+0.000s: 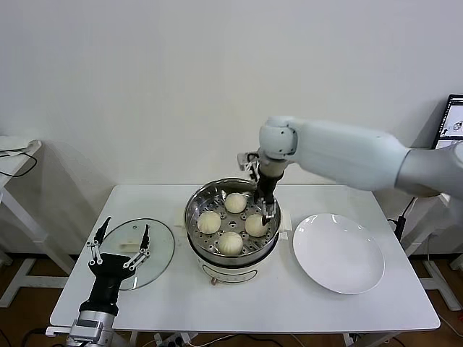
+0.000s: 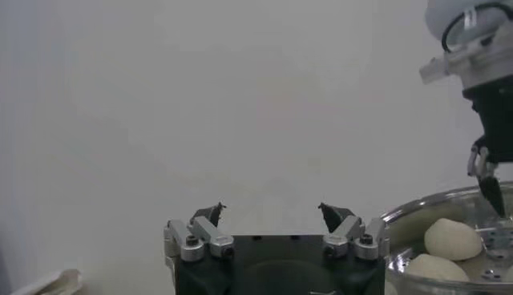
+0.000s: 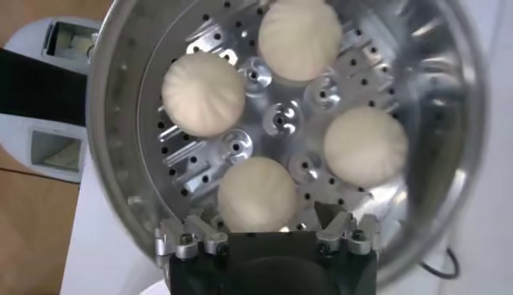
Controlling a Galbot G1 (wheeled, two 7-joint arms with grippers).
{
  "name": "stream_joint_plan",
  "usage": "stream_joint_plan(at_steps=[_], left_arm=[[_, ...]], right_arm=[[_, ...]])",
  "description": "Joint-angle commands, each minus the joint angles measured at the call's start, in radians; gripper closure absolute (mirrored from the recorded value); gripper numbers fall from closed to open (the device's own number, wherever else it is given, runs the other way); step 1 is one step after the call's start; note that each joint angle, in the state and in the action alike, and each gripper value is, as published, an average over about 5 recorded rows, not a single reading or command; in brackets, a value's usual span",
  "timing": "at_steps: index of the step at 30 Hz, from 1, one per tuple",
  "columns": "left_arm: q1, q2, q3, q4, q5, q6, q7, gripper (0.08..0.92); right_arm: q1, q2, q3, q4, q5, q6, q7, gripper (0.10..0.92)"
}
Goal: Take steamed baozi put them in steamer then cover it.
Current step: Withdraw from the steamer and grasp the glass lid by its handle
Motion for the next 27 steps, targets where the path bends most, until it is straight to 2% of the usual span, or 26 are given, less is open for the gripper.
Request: stream_joint_plan(at_steps=[1, 7, 13, 17, 22, 27], left_arm=[[-0.018, -0.002, -0.014, 0.024, -0.003, 0.004, 0.003, 0.177], [-0.047, 0.001, -0.039, 0.057, -0.027, 0.006, 0.014, 0.177], [-0.068, 0.008, -0.049, 0.066, -0.069, 0.038, 0.027, 0.177], [-0.084, 0.006, -0.049, 0.089, -0.067, 0.046, 0.017, 0.177], [-0.097, 0.006, -0.036, 0.130, -0.059, 0.007, 0.001, 0.177], [-0.112, 0.011, -0.032, 0.170, -0.053, -0.031, -0.018, 0.177]], right_arm=[[0.063, -0.203, 0.114, 0.082, 0.046, 0.016, -0.021, 0.203], [-0.109, -0.401, 0.355, 0.173, 0.084, 0.047, 0.103, 0.203], [-0.346, -0.542, 0.561, 0.275, 0.310, 0.198, 0.584, 0.203], [-0.646, -0.618, 0.832, 0.364, 0.400, 0.271, 0.800, 0.203], [-1.106, -0.642, 1.246, 0.458, 0.463, 0.369, 0.992, 0.203], [-1.446, -0.566, 1.561, 0.561, 0.451, 0.457, 1.148, 0.203]])
